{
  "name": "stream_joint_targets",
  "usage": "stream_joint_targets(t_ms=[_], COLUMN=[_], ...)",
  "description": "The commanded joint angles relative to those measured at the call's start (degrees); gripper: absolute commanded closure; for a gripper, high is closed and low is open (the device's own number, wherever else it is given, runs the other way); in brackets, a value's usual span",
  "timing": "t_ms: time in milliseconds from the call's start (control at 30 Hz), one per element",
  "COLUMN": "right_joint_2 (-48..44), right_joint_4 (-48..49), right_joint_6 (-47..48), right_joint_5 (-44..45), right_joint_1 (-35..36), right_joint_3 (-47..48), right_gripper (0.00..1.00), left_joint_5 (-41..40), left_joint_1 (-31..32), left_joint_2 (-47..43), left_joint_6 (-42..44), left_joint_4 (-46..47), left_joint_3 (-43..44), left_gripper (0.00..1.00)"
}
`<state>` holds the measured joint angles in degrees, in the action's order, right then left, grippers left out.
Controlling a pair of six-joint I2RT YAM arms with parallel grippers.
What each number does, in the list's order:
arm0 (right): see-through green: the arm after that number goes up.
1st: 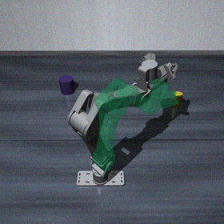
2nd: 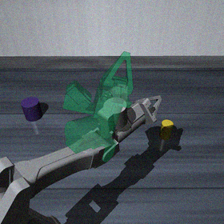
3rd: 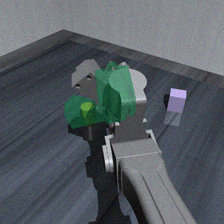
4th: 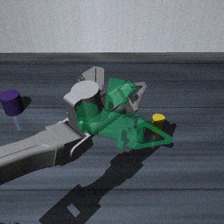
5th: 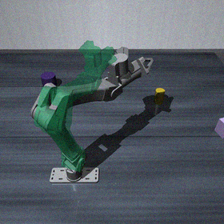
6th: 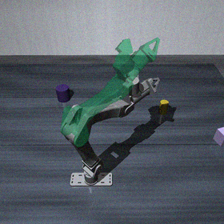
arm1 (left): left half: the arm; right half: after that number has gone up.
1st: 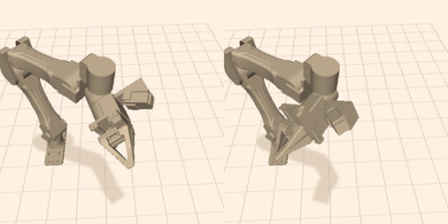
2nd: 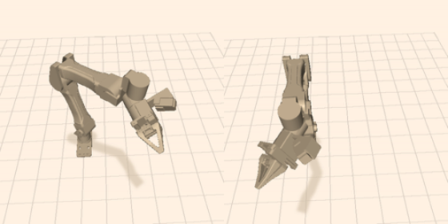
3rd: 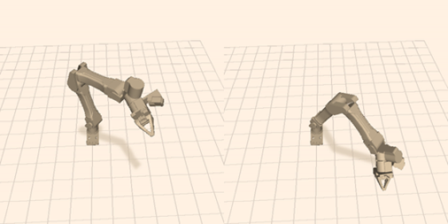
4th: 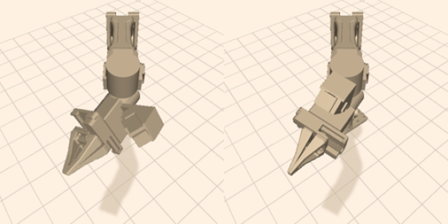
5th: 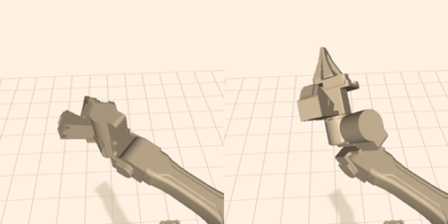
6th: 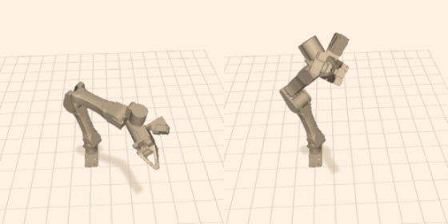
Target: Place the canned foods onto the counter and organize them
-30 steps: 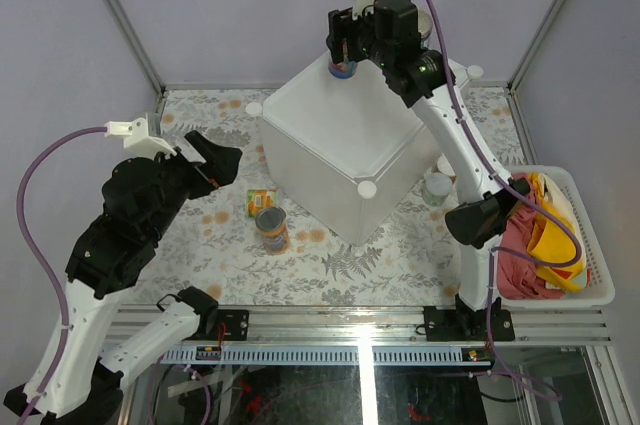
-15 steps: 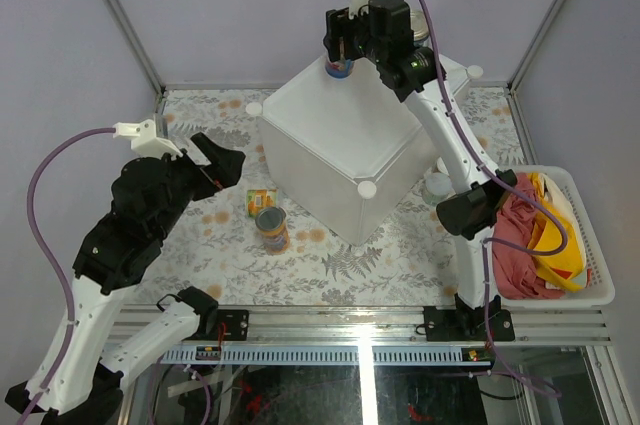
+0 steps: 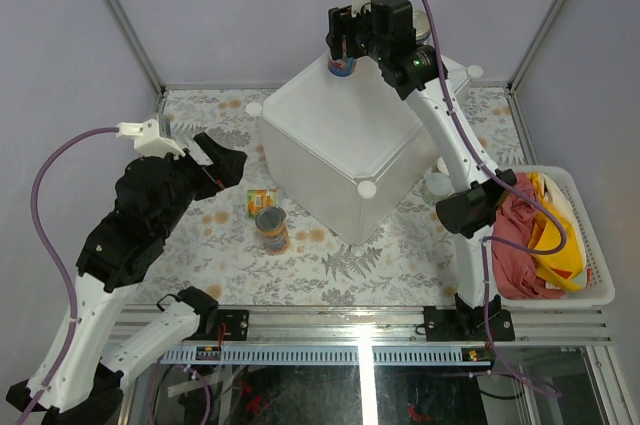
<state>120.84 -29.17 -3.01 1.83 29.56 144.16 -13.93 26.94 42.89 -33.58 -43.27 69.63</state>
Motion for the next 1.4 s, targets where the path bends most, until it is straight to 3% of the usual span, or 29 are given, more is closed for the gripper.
stream_joint_targets(t_ms=[0,233,467,800,1367], right_joint_2=[-1.44,-0.74,-0.21,-0.01,-2.98], right_joint_4=[6.50,6.35,6.61,7.11,8.97], right_joint_6=[0.22,-0.13,-0.56,-1.58,-1.41], right_joint_5=[-0.86,-0.60,-0.86,-2.09,-1.70], right_joint_1=[-0.47,-0.77,-1.11,-1.43,-1.48], right_joint_3=[4.73,4.51,4.31,4.12,2.14], right_gripper=[0.85,0.52,0.31,0.18,0.15], left_joint_5=[0.13,0.23,0.38,0.86,0.90], left_joint_1=[-0.31,-0.31,-0.31,-0.32,-0.30], left_joint_2=[0.17,0.44,0.69,1.10,0.62], left_joint_6=[1.04,1.23,1.63,2.07,1.77], left_joint_4=[3.88,4.07,4.20,4.29,4.09], left_joint_3=[-0.48,-0.60,-0.66,-0.55,-0.54], left_gripper=[0.00,0.00,0.00,0.00,0.00])
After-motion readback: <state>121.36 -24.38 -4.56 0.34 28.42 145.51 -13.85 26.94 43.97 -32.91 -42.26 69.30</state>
